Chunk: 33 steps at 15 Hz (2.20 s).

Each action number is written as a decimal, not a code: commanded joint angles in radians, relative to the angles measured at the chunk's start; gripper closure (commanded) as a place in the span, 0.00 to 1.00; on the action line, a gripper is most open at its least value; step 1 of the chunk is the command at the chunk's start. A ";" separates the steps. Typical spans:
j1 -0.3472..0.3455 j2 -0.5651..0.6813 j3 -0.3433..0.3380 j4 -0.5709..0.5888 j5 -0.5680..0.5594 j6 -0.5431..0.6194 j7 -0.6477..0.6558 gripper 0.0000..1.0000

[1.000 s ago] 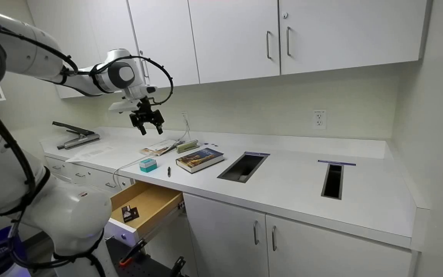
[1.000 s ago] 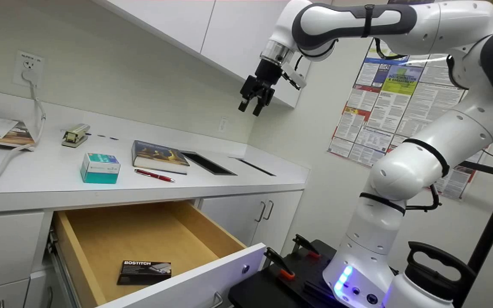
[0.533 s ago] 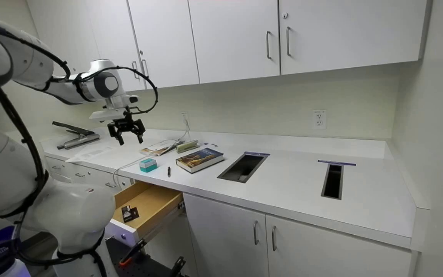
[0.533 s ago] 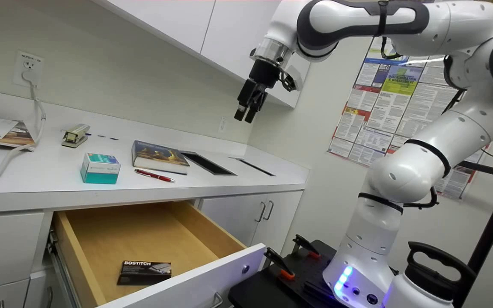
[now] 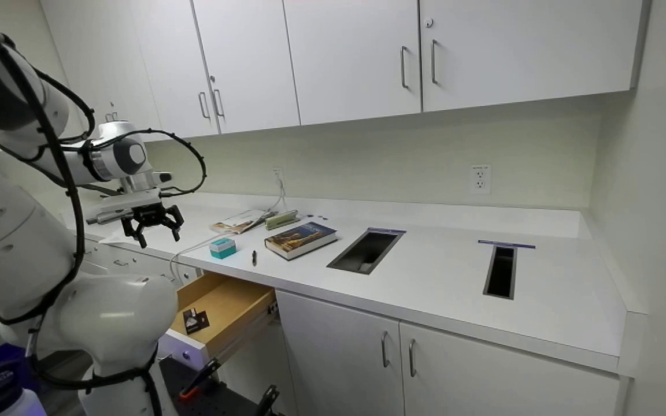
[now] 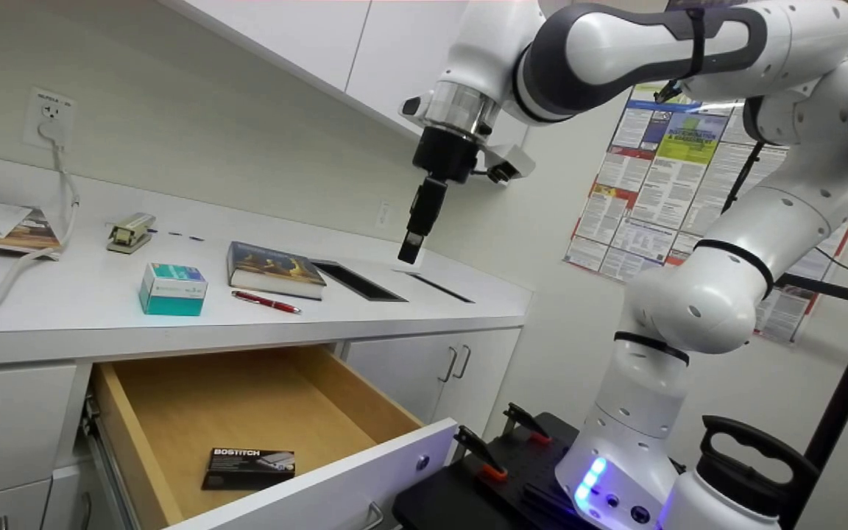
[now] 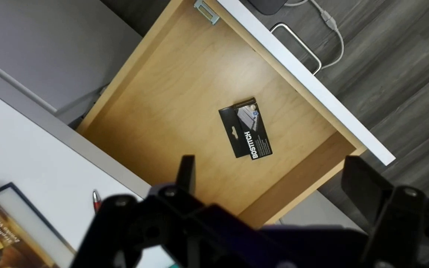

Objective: Remove the black box from the open drawer and put it on the counter

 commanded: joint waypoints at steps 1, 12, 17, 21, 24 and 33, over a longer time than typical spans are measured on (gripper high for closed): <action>-0.001 0.003 -0.002 0.002 0.000 -0.003 -0.005 0.00; 0.041 0.222 0.005 -0.064 0.013 0.313 -0.220 0.00; 0.033 0.413 0.024 -0.057 -0.004 0.459 -0.226 0.00; 0.019 0.545 0.038 -0.040 -0.057 0.569 -0.194 0.00; 0.016 0.638 0.030 -0.017 -0.130 0.639 -0.138 0.00; 0.102 0.839 -0.090 0.124 -0.441 0.649 0.135 0.00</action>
